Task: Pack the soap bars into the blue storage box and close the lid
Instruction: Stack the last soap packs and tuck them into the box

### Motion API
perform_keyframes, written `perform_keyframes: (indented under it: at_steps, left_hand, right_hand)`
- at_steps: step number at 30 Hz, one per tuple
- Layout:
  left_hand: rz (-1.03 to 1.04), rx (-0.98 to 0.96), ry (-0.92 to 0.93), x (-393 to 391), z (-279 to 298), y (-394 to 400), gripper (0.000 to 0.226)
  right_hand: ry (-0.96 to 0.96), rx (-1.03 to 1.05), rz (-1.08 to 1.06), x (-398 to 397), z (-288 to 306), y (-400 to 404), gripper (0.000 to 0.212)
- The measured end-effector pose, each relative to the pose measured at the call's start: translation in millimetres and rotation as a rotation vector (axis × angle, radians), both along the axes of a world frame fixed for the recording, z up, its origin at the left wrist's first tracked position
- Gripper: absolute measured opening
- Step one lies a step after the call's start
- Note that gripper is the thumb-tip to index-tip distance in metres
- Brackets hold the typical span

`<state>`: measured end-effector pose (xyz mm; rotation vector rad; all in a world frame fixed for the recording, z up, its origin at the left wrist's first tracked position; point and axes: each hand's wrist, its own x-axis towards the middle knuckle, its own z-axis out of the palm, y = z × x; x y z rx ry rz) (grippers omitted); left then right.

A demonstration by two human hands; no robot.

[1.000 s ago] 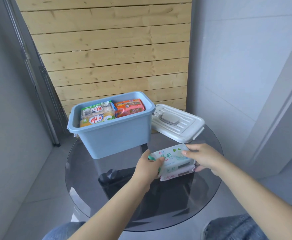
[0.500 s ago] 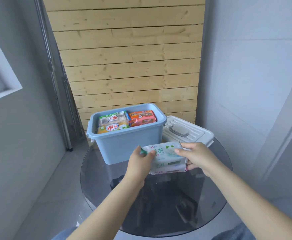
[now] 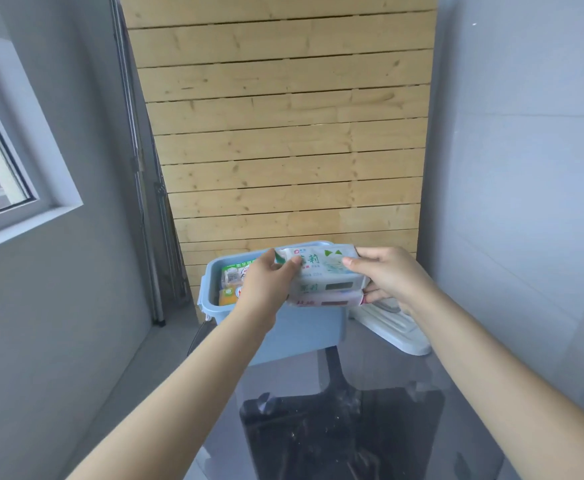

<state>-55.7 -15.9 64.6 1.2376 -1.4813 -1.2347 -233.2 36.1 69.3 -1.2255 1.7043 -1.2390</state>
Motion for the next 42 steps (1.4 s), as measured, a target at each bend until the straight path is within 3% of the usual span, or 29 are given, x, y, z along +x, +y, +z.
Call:
perform_keyframes:
  at_steps: [4,8,12,17,21,27,30,32,36,39,42]
  left_hand:
    - [0.019,0.013,0.03,-2.4,9.5,-30.4,0.078]
    - [0.023,0.08,0.016,-5.6,1.6,-56.9,0.063]
    - [-0.008,0.159,0.047,-3.1,-7.9,-81.2,0.064]
    - [-0.067,0.168,-0.141,-1.7,-20.0,-97.2,0.051]
    - [-0.115,0.143,-0.34,-2.1,-14.9,-105.5,0.038]
    - [-0.178,0.054,-0.681,-4.4,-6.4,-107.9,0.029]
    - [-0.172,0.014,-0.682,-3.6,-16.7,-110.4,0.034]
    - [-0.15,-0.006,-0.658,-3.2,-22.1,-111.0,0.045]
    - [-0.164,-0.06,-0.697,-4.1,-27.6,-114.7,0.044]
    - [-0.169,-0.097,-0.739,-3.7,-30.1,-119.8,0.043]
    - [-0.169,-0.111,-0.741,-3.0,-34.9,-121.9,0.042]
  right_hand:
    - [0.042,-0.007,0.003,0.1,8.8,-32.0,0.06]
    - [0.097,0.04,-0.024,1.1,7.2,-57.5,0.059]
    - [0.152,0.103,-0.002,-0.7,4.0,-84.8,0.052]
    - [0.25,0.219,-0.001,-4.6,-6.8,-101.6,0.048]
    - [0.399,0.319,0.028,-3.6,-5.1,-111.5,0.028]
    - [0.666,0.406,0.047,-1.2,-7.7,-122.4,0.037]
    - [0.847,0.423,0.003,4.2,-9.6,-121.9,0.047]
    - [0.916,0.391,0.006,6.4,-11.3,-120.9,0.039]
    - [0.945,0.296,0.029,8.1,-14.8,-116.6,0.046]
    - [1.081,0.243,0.03,11.3,-15.5,-115.6,0.043]
    - [0.976,0.258,0.16,8.7,-15.1,-111.9,0.045]
